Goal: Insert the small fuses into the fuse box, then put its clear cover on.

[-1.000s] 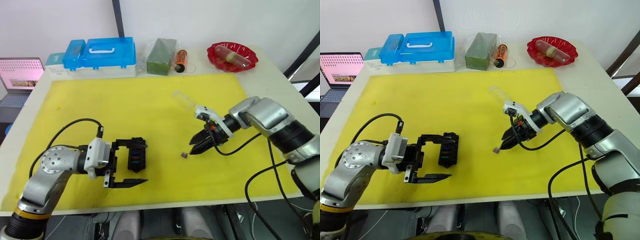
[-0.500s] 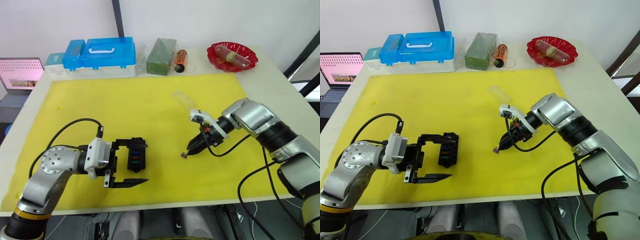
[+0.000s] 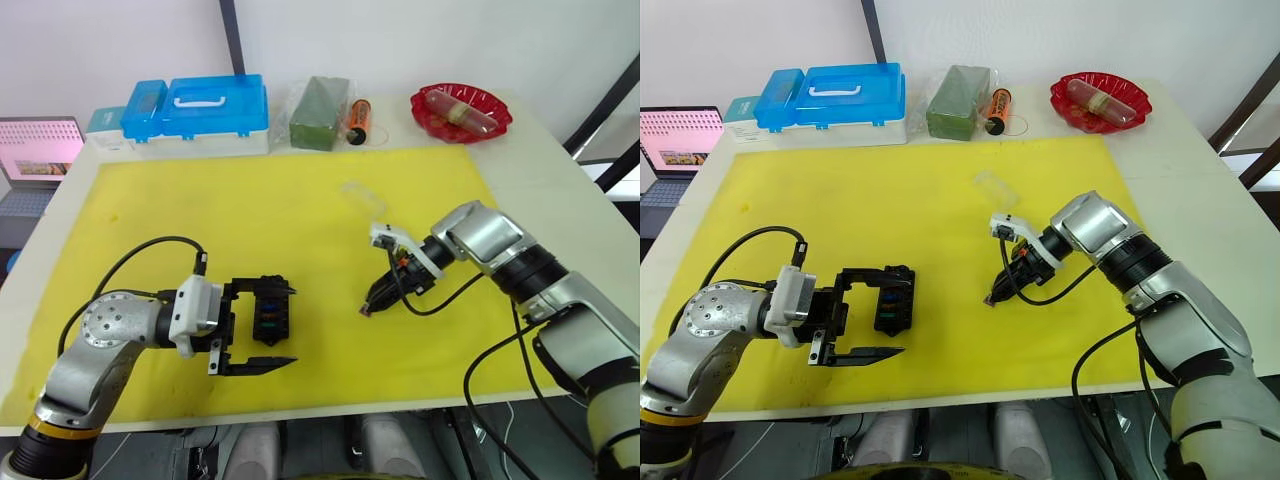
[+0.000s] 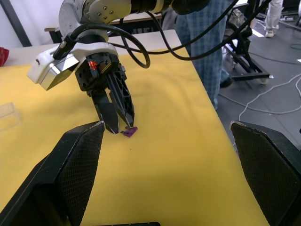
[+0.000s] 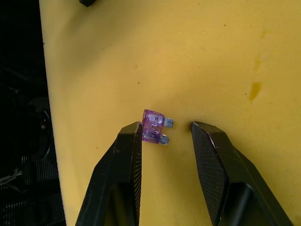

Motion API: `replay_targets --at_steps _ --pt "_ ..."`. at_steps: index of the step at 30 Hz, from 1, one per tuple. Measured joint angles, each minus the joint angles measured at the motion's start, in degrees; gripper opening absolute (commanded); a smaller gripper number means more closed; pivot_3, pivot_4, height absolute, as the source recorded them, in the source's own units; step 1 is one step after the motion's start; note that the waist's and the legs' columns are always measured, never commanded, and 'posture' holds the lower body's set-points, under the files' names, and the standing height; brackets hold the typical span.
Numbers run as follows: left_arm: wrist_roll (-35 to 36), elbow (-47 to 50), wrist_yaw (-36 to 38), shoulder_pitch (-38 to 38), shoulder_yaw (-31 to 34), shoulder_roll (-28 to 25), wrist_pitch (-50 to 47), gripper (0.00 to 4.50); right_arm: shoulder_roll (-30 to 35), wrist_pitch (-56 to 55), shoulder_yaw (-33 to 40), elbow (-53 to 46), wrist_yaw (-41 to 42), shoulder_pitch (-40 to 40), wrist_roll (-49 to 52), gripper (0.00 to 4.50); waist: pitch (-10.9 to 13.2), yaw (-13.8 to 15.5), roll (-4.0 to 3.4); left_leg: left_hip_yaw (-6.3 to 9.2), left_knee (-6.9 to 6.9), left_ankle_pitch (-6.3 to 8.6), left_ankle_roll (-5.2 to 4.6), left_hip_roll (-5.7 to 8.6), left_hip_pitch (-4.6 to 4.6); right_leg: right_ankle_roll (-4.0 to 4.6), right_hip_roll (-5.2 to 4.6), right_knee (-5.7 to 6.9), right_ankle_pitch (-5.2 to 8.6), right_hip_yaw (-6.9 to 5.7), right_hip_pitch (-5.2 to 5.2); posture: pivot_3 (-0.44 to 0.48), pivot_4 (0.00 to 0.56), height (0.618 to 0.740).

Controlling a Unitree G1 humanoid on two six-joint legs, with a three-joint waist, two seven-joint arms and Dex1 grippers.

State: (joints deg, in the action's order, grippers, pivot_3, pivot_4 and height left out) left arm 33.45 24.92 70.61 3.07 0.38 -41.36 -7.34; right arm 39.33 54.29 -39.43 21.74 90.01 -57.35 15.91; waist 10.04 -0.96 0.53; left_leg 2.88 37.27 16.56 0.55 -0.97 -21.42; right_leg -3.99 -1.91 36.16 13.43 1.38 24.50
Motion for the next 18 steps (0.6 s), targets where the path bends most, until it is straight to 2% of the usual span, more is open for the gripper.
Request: replay_targets --at_steps 18 --pt "0.0 0.0 -0.7 0.1 0.0 -0.1 -0.1 4.5 -0.7 5.6 -0.2 -1.7 1.5 0.2 3.6 1.69 0.0 0.0 0.0 0.01 0.0 0.0 0.0 0.0 0.0 0.0 0.0 0.01 0.0 0.0 0.0 0.0 0.15 0.74"
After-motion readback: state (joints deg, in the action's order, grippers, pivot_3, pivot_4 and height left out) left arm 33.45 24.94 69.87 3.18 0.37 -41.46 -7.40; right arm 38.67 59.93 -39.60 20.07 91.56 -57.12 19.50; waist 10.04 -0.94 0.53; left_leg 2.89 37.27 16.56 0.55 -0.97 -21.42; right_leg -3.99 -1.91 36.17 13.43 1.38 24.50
